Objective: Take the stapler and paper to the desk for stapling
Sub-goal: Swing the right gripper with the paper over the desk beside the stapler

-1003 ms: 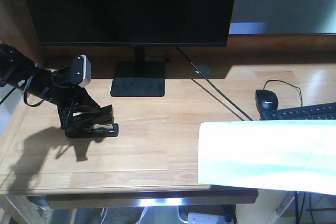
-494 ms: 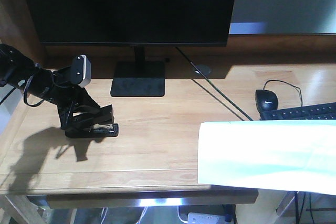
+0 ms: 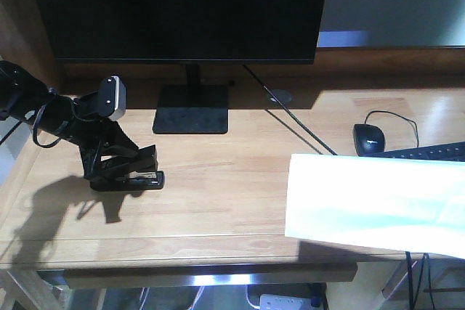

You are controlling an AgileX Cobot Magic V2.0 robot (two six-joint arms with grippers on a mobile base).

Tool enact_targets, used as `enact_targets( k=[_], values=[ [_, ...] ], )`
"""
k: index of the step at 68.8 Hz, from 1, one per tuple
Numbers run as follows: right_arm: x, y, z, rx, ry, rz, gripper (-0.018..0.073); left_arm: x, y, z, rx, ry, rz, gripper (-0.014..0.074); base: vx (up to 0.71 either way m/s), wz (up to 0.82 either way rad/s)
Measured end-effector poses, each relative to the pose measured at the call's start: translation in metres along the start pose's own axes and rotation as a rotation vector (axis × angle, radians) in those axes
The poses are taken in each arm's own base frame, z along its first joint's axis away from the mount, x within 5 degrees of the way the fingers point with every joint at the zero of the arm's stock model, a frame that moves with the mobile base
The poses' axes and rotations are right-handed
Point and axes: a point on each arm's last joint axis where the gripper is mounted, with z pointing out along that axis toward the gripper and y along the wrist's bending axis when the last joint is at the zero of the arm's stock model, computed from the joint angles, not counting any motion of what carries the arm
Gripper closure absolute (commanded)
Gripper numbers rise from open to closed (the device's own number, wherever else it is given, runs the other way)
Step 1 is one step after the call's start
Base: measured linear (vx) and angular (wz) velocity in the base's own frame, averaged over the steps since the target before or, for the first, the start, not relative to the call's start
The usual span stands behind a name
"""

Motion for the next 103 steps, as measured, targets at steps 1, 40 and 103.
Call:
enact_targets(
  k=[1, 40, 103],
  values=[
    [0.0, 0.001, 0.0, -0.002, 0.003, -0.013, 0.0561, 0.0, 0.0, 0.0, 0.0, 0.0, 0.0, 0.0603, 0.0, 0.0],
    [0.025, 0.028, 0.072, 0.054, 0.743, -0.558, 0.0561, 0.0, 0.0, 0.0, 0.0, 0.0, -0.001, 0.0603, 0.0, 0.0],
    [0.147, -0.035, 0.226, 0.11, 1.121, -0.689, 0.0561, 0.0, 0.0, 0.0, -0.001, 0.0, -0.002, 0.0603, 0.0, 0.0]
  ],
)
